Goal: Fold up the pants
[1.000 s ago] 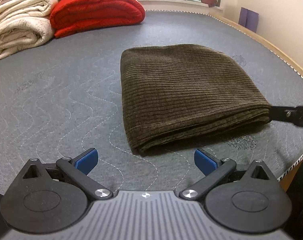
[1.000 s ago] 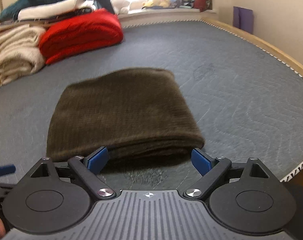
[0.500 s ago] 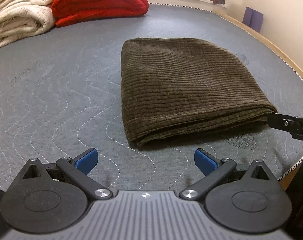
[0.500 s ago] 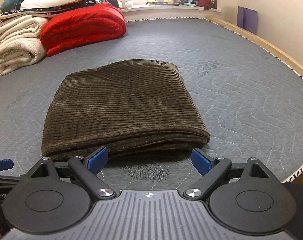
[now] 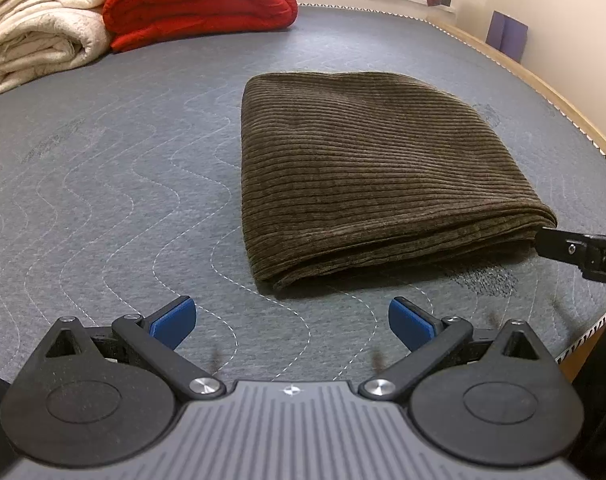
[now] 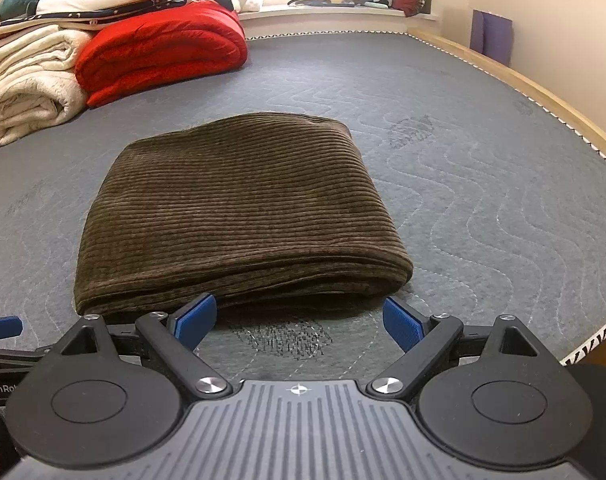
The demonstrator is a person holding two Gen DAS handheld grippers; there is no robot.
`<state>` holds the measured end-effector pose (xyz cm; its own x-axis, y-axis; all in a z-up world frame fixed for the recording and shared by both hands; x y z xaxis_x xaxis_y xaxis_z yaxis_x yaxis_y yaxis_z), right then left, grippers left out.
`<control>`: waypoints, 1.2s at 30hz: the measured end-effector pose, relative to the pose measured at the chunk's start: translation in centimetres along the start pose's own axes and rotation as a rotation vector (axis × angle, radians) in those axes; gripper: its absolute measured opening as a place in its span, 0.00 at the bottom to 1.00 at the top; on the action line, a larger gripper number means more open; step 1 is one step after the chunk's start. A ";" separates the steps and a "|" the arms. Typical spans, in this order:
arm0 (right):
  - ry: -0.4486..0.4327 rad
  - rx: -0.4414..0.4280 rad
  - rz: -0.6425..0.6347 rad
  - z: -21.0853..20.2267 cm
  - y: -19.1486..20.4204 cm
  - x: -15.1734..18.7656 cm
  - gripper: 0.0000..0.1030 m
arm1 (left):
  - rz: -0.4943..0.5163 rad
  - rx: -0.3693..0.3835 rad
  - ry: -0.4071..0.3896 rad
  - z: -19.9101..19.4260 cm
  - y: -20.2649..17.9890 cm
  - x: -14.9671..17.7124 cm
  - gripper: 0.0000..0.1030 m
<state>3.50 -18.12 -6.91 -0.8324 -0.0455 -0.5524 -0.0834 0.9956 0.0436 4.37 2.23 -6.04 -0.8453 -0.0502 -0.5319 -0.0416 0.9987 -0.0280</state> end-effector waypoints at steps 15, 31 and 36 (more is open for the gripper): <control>0.009 -0.002 -0.014 0.3 0.5 0.1 0.88 | -0.011 0.004 -0.002 -0.1 0.2 -0.2 1.00; 0.013 -0.003 -0.012 0.4 0.7 0.2 0.88 | -0.009 0.005 -0.005 -0.2 0.0 -0.2 1.00; 0.013 -0.003 -0.012 0.4 0.7 0.2 0.88 | -0.010 0.008 -0.008 -0.3 0.0 -0.4 1.00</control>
<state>3.53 -17.36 -7.33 -0.8384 -0.0587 -0.5419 -0.0952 0.9947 0.0396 4.52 2.28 -5.61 -0.8408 -0.0603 -0.5380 -0.0459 0.9981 -0.0401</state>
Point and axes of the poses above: each gripper's, at about its wrist camera, not at the fingertips, and z roughly the way its jaws point, y to its left, x to its underside, the point moved 7 cm from there along z, roughly the way its jaws point, and after that the axes turned 5 degrees about y, right-handed, at the moved point
